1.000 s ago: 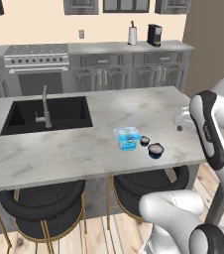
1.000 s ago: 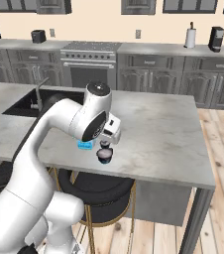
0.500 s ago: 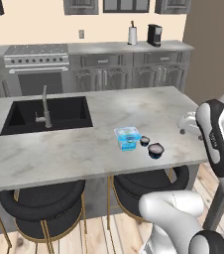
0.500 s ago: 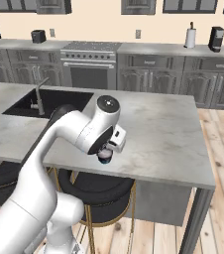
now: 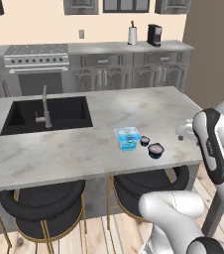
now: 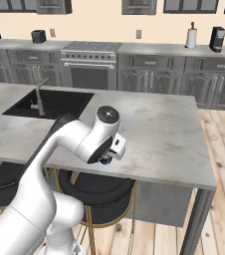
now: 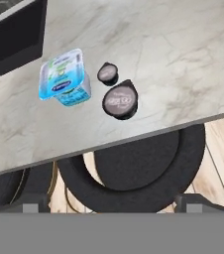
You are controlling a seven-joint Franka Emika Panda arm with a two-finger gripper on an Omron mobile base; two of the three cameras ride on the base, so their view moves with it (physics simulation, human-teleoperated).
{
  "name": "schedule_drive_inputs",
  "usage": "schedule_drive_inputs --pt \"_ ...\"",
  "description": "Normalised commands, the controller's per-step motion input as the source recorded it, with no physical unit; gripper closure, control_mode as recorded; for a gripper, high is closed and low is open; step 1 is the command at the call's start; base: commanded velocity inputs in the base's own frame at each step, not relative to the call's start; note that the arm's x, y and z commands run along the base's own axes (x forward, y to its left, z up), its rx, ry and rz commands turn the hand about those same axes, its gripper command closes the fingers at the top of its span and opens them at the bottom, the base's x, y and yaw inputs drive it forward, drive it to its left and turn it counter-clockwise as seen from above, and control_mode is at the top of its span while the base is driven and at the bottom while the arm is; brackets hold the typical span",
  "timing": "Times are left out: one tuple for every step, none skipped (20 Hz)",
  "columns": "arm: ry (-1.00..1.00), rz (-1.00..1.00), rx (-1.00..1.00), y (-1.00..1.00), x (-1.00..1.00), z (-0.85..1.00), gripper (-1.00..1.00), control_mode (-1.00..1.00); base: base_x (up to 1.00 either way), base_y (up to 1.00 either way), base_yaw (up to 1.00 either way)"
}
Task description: Stack the yogurt containers by placing the smaller containers on top of the larger containers.
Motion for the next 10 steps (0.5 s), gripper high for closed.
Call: schedule_drive_inputs --pt "0.0 0.0 0.0 0.0 0.05 -0.26 -1.0 -1.0 0.0 0.0 0.0" --pt "0.0 0.0 0.0 0.0 0.08 -0.28 -1.0 -1.0 0.0 0.0 0.0" --pt "0.0 0.0 0.0 0.0 0.09 -0.28 -1.0 -1.0 0.0 0.0 0.0" --pt "0.0 0.0 0.0 0.0 0.16 -0.28 -1.0 -1.0 0.0 0.0 0.0" --pt "0.01 0.0 0.0 0.0 0.19 -0.26 -1.0 -1.0 0.0 0.0 0.0" --pt "0.01 0.0 0.0 0.0 0.16 -0.22 -1.0 -1.0 0.0 0.0 0.0" --pt "0.02 0.0 0.0 0.0 0.14 -0.22 -1.0 -1.0 0.0 0.0 0.0" --pt "0.02 0.0 0.0 0.0 0.17 -0.26 -1.0 -1.0 0.0 0.0 0.0" --pt "0.01 0.0 0.0 0.0 0.19 -0.28 -1.0 -1.0 0.0 0.0 0.0" --pt "0.04 0.0 0.0 0.0 0.25 -0.28 -1.0 -1.0 0.0 0.0 0.0"
